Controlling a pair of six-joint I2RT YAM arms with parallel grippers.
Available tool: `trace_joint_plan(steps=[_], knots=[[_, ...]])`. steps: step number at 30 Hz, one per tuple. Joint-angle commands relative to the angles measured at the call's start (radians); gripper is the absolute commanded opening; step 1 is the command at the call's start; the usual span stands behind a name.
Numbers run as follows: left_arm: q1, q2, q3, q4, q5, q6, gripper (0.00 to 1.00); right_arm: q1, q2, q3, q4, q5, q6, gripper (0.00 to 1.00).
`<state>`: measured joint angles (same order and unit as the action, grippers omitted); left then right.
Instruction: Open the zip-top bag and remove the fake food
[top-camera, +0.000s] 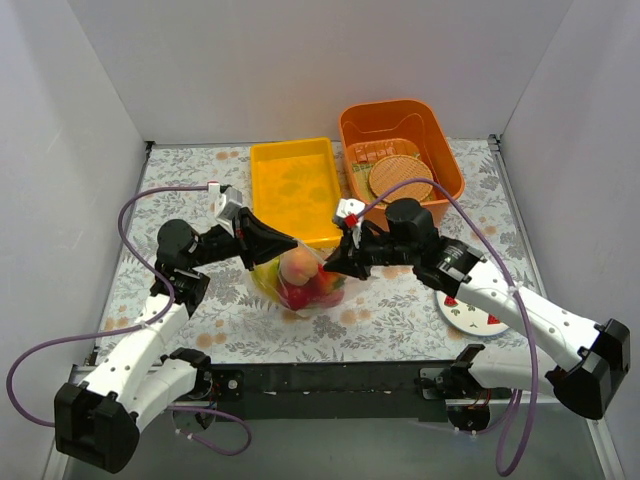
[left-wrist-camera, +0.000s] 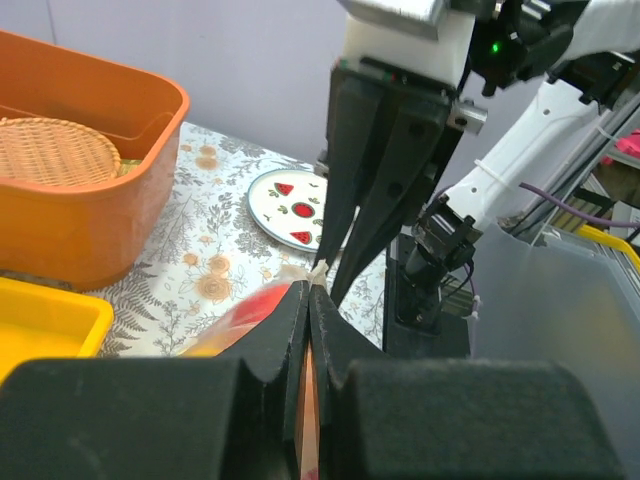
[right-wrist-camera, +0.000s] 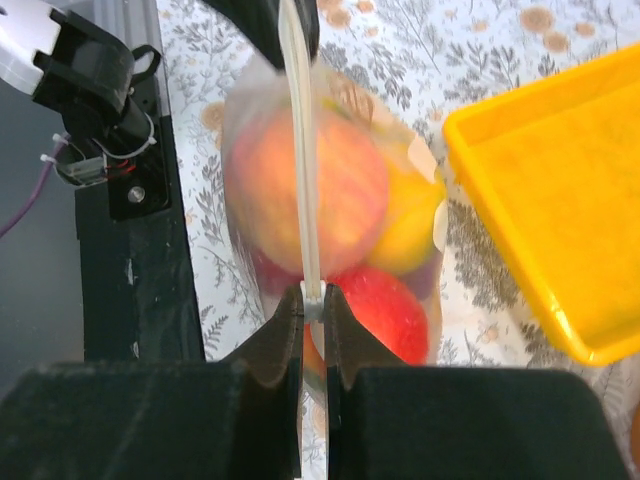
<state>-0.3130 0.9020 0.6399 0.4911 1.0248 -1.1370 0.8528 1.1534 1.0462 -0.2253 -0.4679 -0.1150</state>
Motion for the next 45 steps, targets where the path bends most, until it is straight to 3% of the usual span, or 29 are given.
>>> trace_joint_plan(steps=[1,7,16,27,34,37,41,45], knots=[[0.000,-0.052,0.012,-0.005,-0.124,0.035,0.00,-0.014,-0.087,-0.154,0.030,0.109,0.089,0.01],[-0.001,-0.086,0.004,-0.080,-0.250,0.080,0.00,-0.032,-0.199,-0.307,0.008,0.264,0.172,0.01],[0.000,-0.127,-0.034,-0.164,-0.471,0.054,0.00,-0.032,-0.241,-0.301,-0.126,0.390,0.236,0.01],[-0.001,-0.157,-0.157,-0.063,-0.773,-0.119,0.00,-0.032,-0.215,-0.247,-0.223,0.422,0.256,0.01],[0.000,-0.143,-0.177,-0.069,-0.855,-0.148,0.00,-0.032,-0.227,-0.198,-0.284,0.410,0.252,0.01],[0.000,-0.169,-0.241,0.062,-0.705,-0.130,0.00,-0.032,-0.231,-0.186,-0.269,0.355,0.226,0.11],[0.002,-0.166,-0.353,0.322,-0.546,-0.133,0.00,-0.032,-0.189,-0.135,-0.215,0.298,0.201,0.38],[0.002,-0.143,-0.373,0.412,-0.459,-0.135,0.00,-0.032,-0.120,-0.020,-0.209,0.319,0.175,0.53]])
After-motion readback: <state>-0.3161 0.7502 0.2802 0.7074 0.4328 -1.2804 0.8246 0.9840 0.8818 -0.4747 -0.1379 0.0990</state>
